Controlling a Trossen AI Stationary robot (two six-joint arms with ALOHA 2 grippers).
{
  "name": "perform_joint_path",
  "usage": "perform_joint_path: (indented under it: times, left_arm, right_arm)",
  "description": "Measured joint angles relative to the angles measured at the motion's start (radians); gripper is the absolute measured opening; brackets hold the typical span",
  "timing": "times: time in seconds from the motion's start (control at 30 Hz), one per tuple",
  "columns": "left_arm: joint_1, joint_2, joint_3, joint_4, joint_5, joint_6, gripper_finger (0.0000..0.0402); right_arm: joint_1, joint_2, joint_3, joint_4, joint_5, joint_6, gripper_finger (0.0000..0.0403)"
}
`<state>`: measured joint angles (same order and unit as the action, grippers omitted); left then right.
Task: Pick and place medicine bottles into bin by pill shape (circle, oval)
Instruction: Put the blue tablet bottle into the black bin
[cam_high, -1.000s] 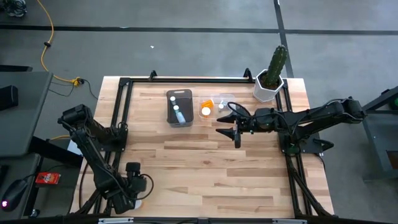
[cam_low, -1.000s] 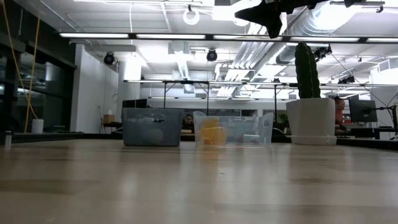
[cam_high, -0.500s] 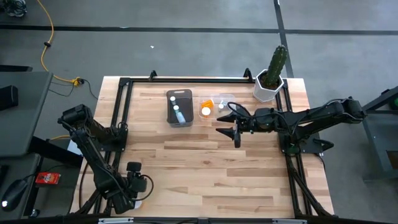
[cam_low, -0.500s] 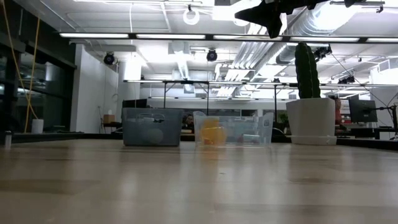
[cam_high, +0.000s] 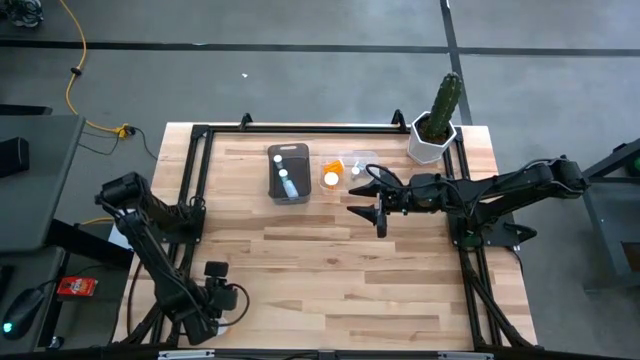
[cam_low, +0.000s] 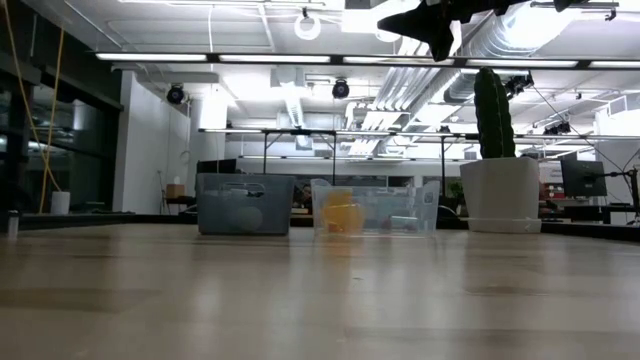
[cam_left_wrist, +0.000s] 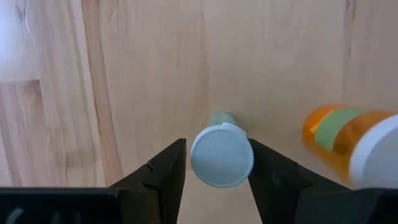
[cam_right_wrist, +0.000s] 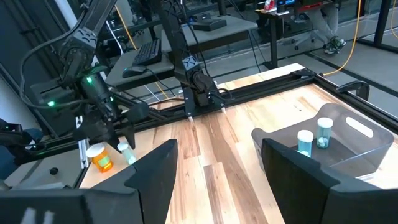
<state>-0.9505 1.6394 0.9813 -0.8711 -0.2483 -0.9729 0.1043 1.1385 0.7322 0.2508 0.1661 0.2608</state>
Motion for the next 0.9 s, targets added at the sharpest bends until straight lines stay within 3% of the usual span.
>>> perform_joint_path:
  times: [0.27, 0.7, 0.9]
  left_arm:
    - [0.008, 0.001, 0.0, 0.002, -0.001, 0.018, 0.0144]
    - [0.009, -0.022, 0.0, 0.001, -0.027, 0.042, 0.0097]
    - [0.044, -0.134, 0.0, -0.033, -0.039, 0.111, 0.0102]
  right_arm:
    - [0.0, 0.0, 0.0, 0.0, 0.0, 0.0, 0.0226]
    - [0.0, 0.0, 0.0, 0.0, 0.023, 0.0, 0.0226]
    - [0.0, 0.0, 0.0, 0.0, 0.023, 0.0, 0.0226]
